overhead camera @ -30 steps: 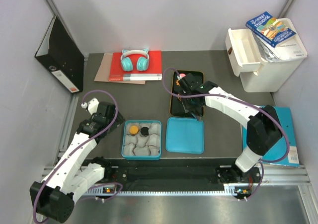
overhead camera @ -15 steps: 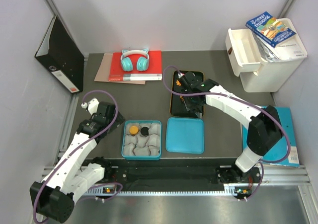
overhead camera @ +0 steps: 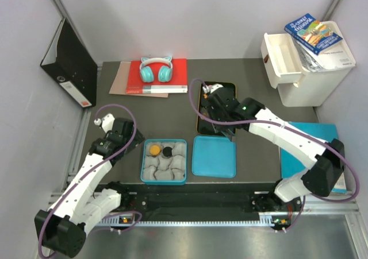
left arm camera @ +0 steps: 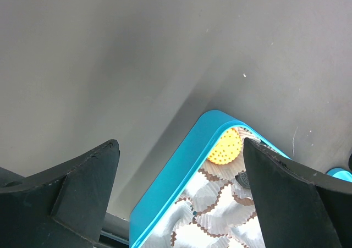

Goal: Pack the cookies

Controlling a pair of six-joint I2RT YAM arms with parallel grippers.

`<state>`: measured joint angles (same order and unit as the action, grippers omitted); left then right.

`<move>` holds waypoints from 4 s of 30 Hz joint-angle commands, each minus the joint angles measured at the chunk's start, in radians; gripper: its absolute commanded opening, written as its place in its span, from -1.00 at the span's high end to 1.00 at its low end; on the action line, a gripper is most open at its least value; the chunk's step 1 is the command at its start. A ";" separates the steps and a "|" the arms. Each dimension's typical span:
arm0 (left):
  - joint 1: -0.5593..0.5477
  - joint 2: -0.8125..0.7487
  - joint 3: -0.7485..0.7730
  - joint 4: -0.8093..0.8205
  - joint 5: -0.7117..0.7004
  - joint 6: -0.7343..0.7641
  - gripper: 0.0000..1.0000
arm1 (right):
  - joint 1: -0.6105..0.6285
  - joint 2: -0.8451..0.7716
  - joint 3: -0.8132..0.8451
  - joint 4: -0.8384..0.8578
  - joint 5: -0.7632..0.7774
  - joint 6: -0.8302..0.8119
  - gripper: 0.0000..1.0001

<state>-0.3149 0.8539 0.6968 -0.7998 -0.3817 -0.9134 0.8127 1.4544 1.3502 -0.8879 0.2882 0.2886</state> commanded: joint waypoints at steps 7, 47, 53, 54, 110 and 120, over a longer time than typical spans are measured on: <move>0.004 0.004 -0.003 0.033 -0.009 0.008 -0.96 | 0.193 -0.098 0.121 -0.092 0.089 0.004 0.31; 0.004 0.010 -0.006 0.036 -0.009 0.007 -0.96 | 0.608 0.090 0.199 -0.091 -0.107 -0.048 0.30; 0.004 0.005 -0.008 0.037 -0.008 0.008 -0.97 | 0.609 0.115 0.182 -0.083 -0.118 -0.051 0.30; 0.004 0.007 -0.008 0.036 -0.008 0.008 -0.97 | 0.608 0.119 0.179 -0.076 -0.116 -0.052 0.30; 0.004 0.011 -0.013 0.044 -0.009 0.007 -0.97 | 0.563 0.195 0.161 0.018 -0.021 -0.065 0.17; 0.004 0.013 -0.014 0.043 -0.008 0.008 -0.97 | 0.557 0.199 0.159 0.012 -0.008 -0.057 -0.03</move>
<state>-0.3149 0.8669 0.6926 -0.7929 -0.3820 -0.9134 1.3777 1.6638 1.4990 -0.9024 0.2512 0.2279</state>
